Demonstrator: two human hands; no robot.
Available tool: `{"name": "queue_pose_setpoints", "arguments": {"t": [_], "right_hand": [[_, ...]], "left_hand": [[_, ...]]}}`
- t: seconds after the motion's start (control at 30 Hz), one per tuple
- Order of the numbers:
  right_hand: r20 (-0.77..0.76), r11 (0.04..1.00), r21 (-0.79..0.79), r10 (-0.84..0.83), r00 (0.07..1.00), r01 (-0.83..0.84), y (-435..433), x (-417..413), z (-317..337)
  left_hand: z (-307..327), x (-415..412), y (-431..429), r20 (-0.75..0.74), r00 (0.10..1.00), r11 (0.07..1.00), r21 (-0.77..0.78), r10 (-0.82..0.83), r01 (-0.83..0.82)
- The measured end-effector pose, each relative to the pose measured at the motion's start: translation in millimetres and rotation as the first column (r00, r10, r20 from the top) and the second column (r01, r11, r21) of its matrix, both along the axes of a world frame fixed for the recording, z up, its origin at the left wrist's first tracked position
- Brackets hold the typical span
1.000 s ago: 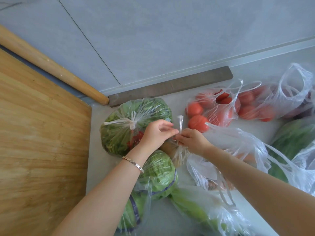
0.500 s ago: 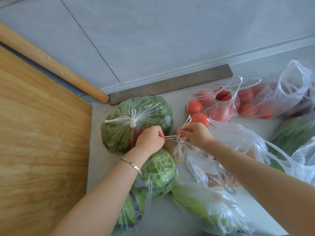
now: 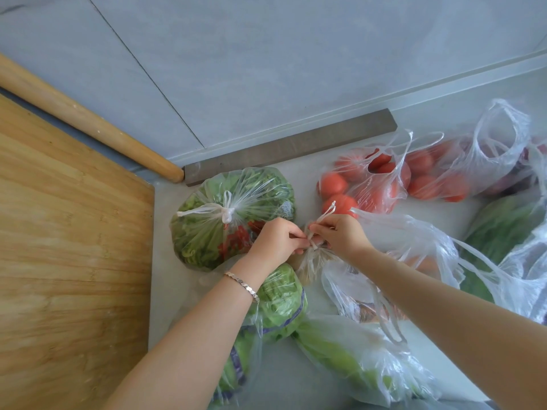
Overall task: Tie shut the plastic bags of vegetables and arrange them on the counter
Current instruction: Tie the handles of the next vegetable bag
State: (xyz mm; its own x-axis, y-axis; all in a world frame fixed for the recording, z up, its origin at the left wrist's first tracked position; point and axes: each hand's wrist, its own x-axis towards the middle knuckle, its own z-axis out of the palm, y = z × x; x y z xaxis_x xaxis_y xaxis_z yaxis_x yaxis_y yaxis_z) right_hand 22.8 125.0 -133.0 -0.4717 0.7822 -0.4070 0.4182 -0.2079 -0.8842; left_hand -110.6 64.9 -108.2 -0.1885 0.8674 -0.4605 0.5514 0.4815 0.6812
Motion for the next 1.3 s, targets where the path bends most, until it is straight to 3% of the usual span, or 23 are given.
{"name": "queue_pose_setpoints", "arguments": {"t": [0.17,0.3,0.37,0.47,0.57,0.7,0.8,0.9,1.07,1.2,1.3], "right_hand": [[0.046,0.993,0.067,-0.102,0.994,0.099,-3.4,-4.1,-0.8],[0.104,0.998,0.055,0.013,0.994,-0.018,-6.7,-2.2,6.2],[0.164,0.982,0.14,0.103,0.981,-0.126,-9.7,-2.6,8.3],[0.315,0.906,0.316,0.181,0.932,-0.283,-14.1,-3.2,6.7],[0.345,0.846,0.438,0.155,0.926,-0.305,-16.1,-4.7,1.7],[0.342,0.614,0.709,0.129,0.931,-0.346,-20.0,-3.1,-8.9],[0.402,0.511,0.74,0.186,0.897,-0.437,-16.7,-4.3,-13.9],[0.417,0.547,0.7,0.208,0.885,-0.458,-15.4,-6.7,-15.2],[0.41,0.79,0.462,0.213,0.887,-0.403,-11.5,-10.5,-7.1],[0.253,0.867,0.401,0.206,0.945,-0.296,-11.8,-5.8,-1.1],[0.16,0.942,0.277,0.151,0.975,-0.191,-8.6,-3.6,3.3]], "left_hand": [[-4.6,4.0,1.5,-0.005,0.999,0.999,-0.021,0.033,-0.033],[-5.8,4.2,2.3,0.052,0.995,0.992,-0.098,0.091,-0.085],[-5.8,3.1,2.5,0.078,0.991,0.988,-0.118,0.111,-0.101],[-5.8,0.1,1.8,0.111,0.984,0.985,-0.123,0.137,-0.123],[-5.5,-0.8,0.9,0.114,0.984,0.986,-0.114,0.135,-0.122],[-5.9,-0.2,1.7,0.128,0.981,0.983,-0.136,0.144,-0.126],[-5.8,-0.7,1.2,0.138,0.979,0.983,-0.123,0.152,-0.135],[-4.9,-1.3,-1.0,0.15,0.975,0.984,-0.098,0.163,-0.15],[-5.0,-1.8,-1.3,0.117,0.982,0.988,-0.066,0.15,-0.143],[-4.0,-1.3,-2.6,0.103,0.986,0.991,-0.038,0.13,-0.126],[-5.0,2.3,-3.8,-0.012,0.997,0.997,0.007,0.075,-0.075]]}}
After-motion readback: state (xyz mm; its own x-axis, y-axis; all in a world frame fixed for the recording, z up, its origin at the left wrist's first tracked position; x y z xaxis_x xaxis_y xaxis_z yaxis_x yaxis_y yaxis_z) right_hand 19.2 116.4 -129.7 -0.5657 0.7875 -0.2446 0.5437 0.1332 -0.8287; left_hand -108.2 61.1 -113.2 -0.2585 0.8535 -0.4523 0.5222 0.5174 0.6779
